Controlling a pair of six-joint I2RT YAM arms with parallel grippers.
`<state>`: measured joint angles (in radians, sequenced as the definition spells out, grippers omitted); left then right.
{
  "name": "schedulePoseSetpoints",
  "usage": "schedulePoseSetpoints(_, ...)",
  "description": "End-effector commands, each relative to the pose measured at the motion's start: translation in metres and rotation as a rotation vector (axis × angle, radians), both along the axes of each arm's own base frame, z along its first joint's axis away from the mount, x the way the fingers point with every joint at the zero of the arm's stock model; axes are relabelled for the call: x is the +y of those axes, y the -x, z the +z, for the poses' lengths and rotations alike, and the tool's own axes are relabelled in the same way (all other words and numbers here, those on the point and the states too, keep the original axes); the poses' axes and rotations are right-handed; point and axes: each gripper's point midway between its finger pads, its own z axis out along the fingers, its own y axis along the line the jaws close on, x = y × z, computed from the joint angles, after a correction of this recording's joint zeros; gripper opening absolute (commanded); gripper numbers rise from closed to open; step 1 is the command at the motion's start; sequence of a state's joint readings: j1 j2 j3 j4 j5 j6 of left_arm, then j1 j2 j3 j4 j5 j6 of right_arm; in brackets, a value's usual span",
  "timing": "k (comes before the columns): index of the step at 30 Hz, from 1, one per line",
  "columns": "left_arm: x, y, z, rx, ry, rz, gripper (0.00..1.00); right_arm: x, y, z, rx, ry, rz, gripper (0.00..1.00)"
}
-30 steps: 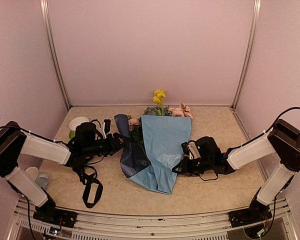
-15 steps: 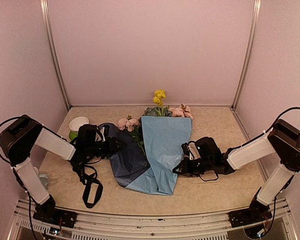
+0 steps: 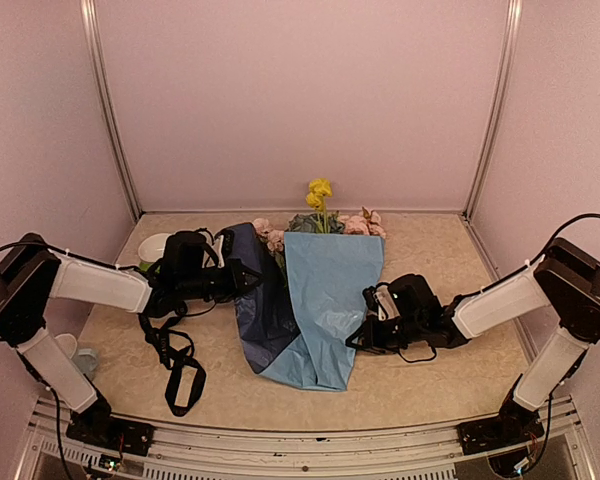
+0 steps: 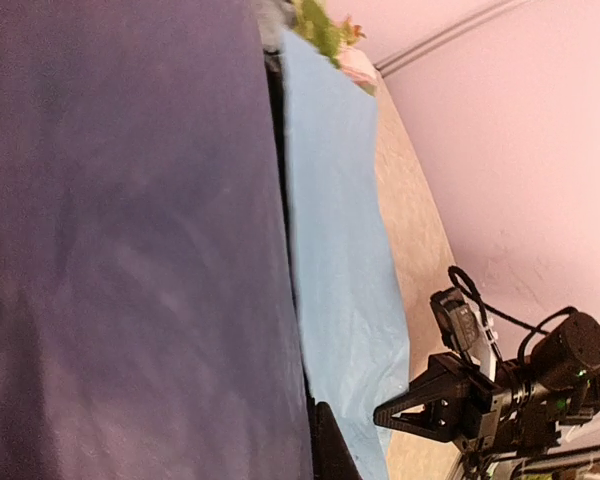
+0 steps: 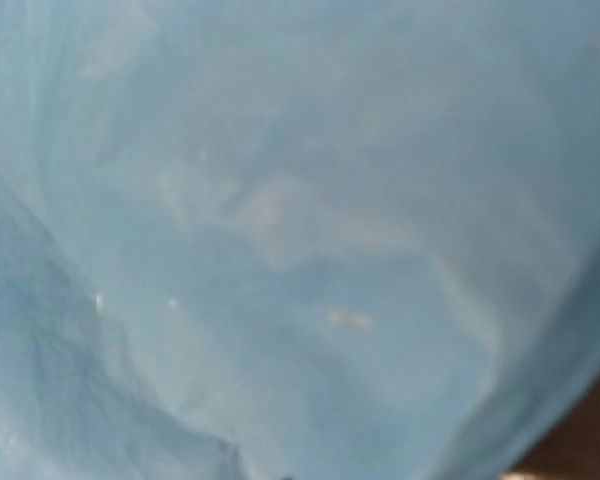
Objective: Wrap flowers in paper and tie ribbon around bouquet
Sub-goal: Fold the 2/3-folded wrapping paper at the center of the board.
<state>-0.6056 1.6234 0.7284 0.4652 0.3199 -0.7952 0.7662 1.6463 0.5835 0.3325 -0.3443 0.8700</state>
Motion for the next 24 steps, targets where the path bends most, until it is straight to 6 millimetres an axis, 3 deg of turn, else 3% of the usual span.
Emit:
schedulePoseSetpoints(1,-0.023,0.004,0.015,-0.051,-0.106,-0.055,0.0,0.005,-0.004,-0.005,-0.028,0.061,0.01,0.0)
schedulePoseSetpoints(14,-0.117,0.014,0.01,-0.024,-0.156,-0.27,0.0,0.013,-0.011,-0.011,-0.034,0.108,0.005,0.08)
schedulePoseSetpoints(17,-0.133,0.013,-0.002,0.022,-0.148,-0.296,0.0,0.011,-0.013,-0.013,-0.037,0.133,-0.002,0.19)
schedulePoseSetpoints(24,-0.141,0.005,-0.055,0.195,-0.198,-0.3,0.0,0.001,-0.012,-0.002,-0.061,0.176,-0.036,0.38)
